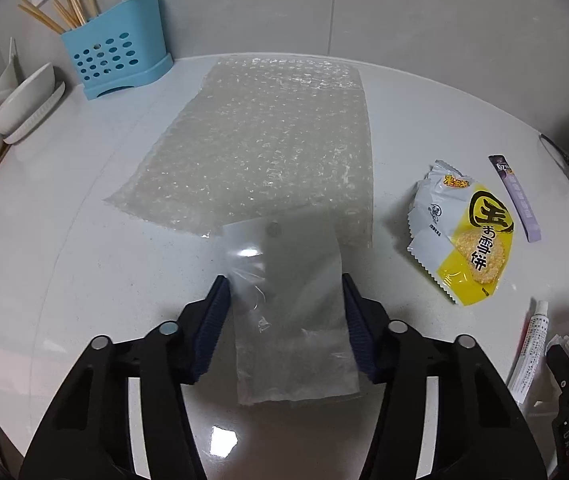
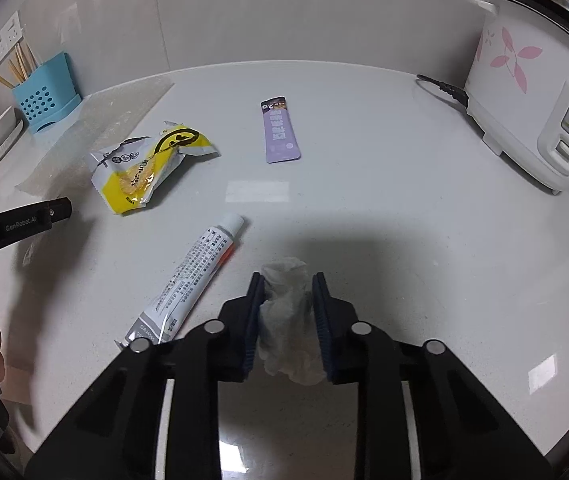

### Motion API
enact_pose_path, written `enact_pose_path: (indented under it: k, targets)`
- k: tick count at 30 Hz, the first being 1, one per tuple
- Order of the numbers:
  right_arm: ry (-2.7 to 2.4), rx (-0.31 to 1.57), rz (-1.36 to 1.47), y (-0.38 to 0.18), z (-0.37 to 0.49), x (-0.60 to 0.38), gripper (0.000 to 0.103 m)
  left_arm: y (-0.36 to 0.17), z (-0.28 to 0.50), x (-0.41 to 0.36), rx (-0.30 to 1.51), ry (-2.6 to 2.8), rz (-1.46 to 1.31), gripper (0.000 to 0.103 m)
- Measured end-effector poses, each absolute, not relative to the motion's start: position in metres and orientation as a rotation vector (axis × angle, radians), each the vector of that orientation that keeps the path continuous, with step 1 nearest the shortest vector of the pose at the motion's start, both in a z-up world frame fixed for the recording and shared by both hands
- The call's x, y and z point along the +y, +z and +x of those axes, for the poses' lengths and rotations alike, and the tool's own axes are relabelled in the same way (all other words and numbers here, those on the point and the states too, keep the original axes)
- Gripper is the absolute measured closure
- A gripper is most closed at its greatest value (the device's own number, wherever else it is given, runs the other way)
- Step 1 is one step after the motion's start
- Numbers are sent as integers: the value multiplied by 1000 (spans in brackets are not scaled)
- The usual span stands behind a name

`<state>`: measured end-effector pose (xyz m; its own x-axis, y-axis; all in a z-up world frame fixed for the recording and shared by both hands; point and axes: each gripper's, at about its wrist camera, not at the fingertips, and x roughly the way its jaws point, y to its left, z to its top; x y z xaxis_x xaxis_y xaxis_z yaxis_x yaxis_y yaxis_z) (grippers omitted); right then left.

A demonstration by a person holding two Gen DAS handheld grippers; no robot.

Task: Collect trash
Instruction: 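Close the right tool on the tissue while the left tool pinches the plastic bag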

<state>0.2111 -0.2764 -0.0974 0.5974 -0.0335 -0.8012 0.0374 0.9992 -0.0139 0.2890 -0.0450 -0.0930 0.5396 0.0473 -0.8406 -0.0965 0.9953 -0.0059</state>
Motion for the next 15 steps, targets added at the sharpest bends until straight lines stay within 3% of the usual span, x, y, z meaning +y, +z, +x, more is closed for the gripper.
enact_pose_path:
  k: [3, 15]
  targets:
    - [-48, 927, 3, -97, 211, -277, 89, -88, 285, -46, 987, 89, -40, 73]
    - [-63, 895, 28, -83, 198, -284, 89, -72, 265, -45, 964, 63, -24, 95]
